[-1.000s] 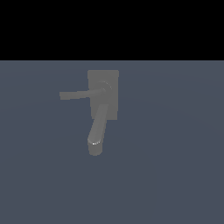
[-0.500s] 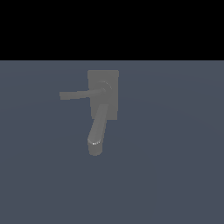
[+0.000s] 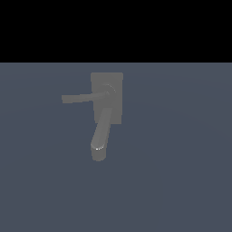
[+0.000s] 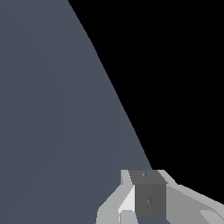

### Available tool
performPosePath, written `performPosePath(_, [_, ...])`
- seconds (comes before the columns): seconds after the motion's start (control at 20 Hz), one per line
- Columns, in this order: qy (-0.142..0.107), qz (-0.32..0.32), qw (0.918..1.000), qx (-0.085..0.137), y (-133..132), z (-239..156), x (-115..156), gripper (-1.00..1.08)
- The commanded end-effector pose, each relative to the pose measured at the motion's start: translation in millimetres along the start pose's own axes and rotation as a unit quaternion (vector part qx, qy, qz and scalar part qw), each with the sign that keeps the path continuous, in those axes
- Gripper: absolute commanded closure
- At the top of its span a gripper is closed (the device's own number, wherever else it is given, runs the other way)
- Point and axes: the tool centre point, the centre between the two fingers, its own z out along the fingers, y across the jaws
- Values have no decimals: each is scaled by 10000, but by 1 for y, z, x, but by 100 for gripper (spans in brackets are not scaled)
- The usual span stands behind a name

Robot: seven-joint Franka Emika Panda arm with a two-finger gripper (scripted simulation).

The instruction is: Turn on the faucet by rotating a designated handle.

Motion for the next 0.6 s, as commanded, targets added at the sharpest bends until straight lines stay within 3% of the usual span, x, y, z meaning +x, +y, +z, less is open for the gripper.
performPosePath(0.0, [275, -101, 9984, -484, 1, -16, 14, 108])
performPosePath(0.25, [815, -389, 9863, -1382, -6, -48, 41, 108])
performPosePath(0.55, [1457, -877, 9571, -2346, -33, -85, 74, 108])
